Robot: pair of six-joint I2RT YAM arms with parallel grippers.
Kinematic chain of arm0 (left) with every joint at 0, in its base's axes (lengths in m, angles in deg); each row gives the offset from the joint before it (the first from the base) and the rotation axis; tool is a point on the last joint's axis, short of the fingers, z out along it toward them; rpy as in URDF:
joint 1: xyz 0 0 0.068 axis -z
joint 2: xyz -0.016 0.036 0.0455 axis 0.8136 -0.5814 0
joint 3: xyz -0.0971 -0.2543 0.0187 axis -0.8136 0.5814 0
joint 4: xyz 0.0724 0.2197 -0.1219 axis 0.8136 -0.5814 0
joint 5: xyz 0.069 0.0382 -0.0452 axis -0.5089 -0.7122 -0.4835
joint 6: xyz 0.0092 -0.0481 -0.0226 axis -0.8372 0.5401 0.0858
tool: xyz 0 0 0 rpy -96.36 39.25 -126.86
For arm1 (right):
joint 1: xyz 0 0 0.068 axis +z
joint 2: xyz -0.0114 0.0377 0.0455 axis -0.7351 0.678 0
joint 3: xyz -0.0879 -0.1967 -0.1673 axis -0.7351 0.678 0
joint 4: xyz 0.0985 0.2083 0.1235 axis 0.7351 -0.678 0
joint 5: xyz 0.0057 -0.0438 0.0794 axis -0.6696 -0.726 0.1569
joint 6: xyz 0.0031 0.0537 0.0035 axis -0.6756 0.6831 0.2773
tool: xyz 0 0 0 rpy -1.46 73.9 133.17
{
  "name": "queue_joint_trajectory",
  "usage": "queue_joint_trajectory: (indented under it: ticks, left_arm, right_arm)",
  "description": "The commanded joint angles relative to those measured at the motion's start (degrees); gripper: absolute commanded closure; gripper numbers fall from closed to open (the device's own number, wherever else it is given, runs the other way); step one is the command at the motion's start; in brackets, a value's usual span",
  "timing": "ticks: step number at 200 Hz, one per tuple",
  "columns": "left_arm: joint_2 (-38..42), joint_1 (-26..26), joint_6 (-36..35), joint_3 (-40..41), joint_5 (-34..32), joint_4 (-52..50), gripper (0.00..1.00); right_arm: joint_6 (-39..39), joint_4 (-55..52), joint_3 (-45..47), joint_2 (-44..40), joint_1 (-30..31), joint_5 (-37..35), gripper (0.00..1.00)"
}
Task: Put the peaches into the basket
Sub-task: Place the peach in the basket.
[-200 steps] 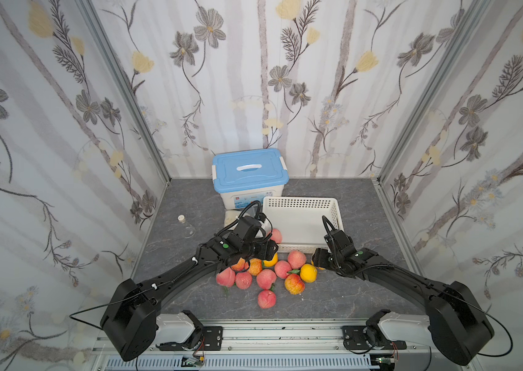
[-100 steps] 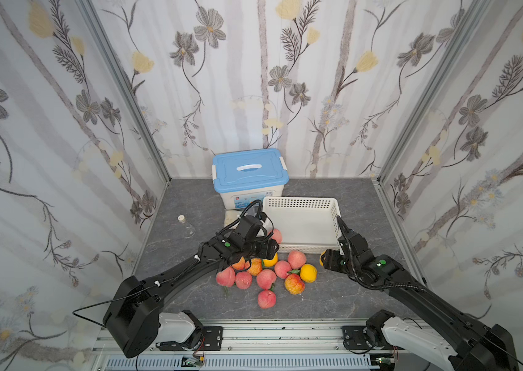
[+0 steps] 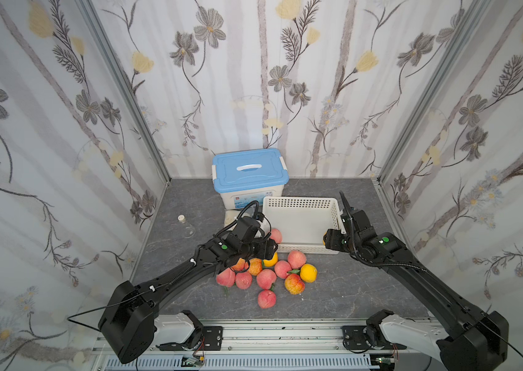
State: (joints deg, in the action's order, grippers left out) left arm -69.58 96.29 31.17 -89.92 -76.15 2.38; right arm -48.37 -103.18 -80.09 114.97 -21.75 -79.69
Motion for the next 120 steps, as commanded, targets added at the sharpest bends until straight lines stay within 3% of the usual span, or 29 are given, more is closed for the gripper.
queue_joint_trajectory:
  ticks: [1,120]
  left_arm:
    - [0.43,0.01,-0.29,-0.61,-1.17,-0.46,0.19]
    - [-1.39,-0.21,-0.21,-1.13,-1.97,-2.21,0.17]
  right_arm:
    - [-2.62,2.77,-2.80,4.23,-0.88,-0.48,0.29]
    - [-5.73,6.51,-9.03,22.24,-3.79,-4.24,0.28]
